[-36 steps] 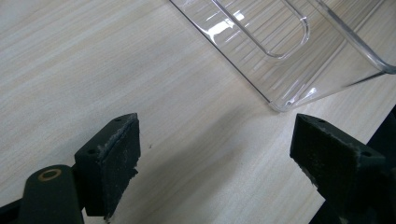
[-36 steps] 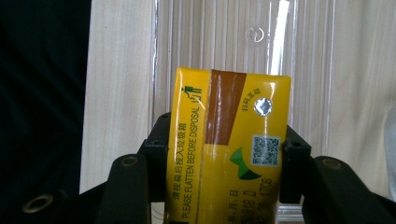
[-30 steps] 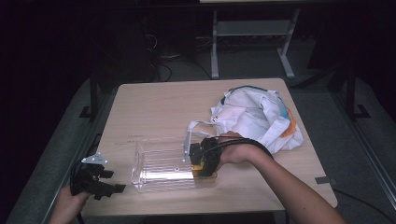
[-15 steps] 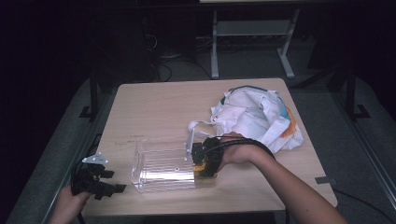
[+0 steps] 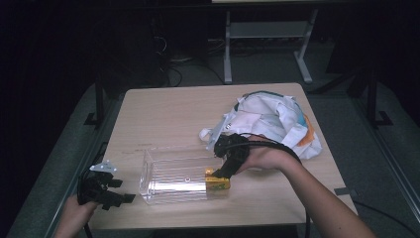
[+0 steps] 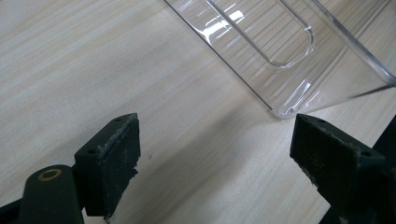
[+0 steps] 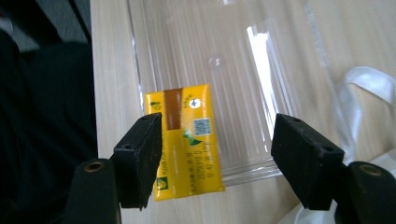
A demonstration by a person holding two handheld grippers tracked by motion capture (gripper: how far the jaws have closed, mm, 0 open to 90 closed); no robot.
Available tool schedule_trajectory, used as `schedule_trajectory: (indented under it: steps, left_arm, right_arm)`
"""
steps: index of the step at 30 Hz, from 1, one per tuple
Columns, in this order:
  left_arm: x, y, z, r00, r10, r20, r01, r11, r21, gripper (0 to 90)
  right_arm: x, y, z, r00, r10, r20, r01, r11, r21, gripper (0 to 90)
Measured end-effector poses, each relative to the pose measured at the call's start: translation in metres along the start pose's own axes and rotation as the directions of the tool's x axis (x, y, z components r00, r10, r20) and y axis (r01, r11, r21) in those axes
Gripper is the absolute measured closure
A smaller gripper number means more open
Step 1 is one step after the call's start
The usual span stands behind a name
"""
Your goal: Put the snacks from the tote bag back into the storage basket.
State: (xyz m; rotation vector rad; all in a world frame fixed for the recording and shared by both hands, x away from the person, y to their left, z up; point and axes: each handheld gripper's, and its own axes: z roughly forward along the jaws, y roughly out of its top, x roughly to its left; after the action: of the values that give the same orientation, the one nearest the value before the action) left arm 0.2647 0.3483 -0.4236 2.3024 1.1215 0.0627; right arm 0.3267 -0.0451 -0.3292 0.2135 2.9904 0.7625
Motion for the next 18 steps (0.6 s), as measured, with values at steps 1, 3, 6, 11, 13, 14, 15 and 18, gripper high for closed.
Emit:
schedule_trajectory:
  steps: [1, 3, 6, 11, 13, 14, 15, 18]
  left_arm:
    - [-0.001, 0.001, 0.0, 1.0, -0.002, 0.002, 0.002, 1.0, 0.001, 16.0]
    - [0.0, 0.004, 0.001, 0.9999, 0.014, 0.0, -0.014, 0.9999, -0.001, 16.0]
    - [-0.001, 0.004, 0.004, 0.9999, 0.013, 0.009, -0.013, 0.9999, 0.001, 16.0]
    - [0.001, 0.002, 0.003, 0.9998, 0.021, 0.006, -0.021, 0.9997, 0.008, 16.0]
    - [0.002, 0.002, 0.001, 0.9999, 0.013, 0.001, -0.013, 0.9999, -0.001, 16.0]
    - [0.002, 0.002, 0.001, 1.0, 0.006, -0.001, -0.006, 1.0, -0.003, 16.0]
    - [0.003, 0.001, 0.0, 0.9999, 0.01, -0.003, -0.01, 0.9999, -0.004, 16.0]
    - [0.004, 0.001, 0.0, 1.0, -0.001, -0.005, 0.001, 1.0, -0.005, 16.0]
  right_arm:
    - [-0.001, -0.001, -0.002, 0.9999, 0.016, -0.002, -0.016, 0.9997, -0.019, 33.3]
    - [-0.004, -0.004, -0.008, 0.999, 0.042, 0.015, -0.041, 0.9984, -0.038, 33.1]
    - [-0.007, -0.01, -0.014, 0.9967, 0.068, 0.044, -0.065, 0.9961, -0.06, 32.5]
    - [-0.014, -0.02, -0.023, 0.9885, 0.132, 0.073, -0.125, 0.9874, -0.098, 31.6]
    - [-0.016, -0.025, -0.027, 0.9843, 0.152, 0.089, -0.142, 0.9838, -0.109, 31.6]
    - [-0.017, -0.028, -0.028, 0.9819, 0.164, 0.095, -0.153, 0.9819, -0.112, 31.6]
    - [-0.019, -0.03, -0.029, 0.9798, 0.17, 0.105, -0.158, 0.9806, -0.116, 31.7]
    - [-0.021, -0.039, -0.033, 0.9708, 0.206, 0.123, -0.19, 0.9736, -0.126, 31.7]
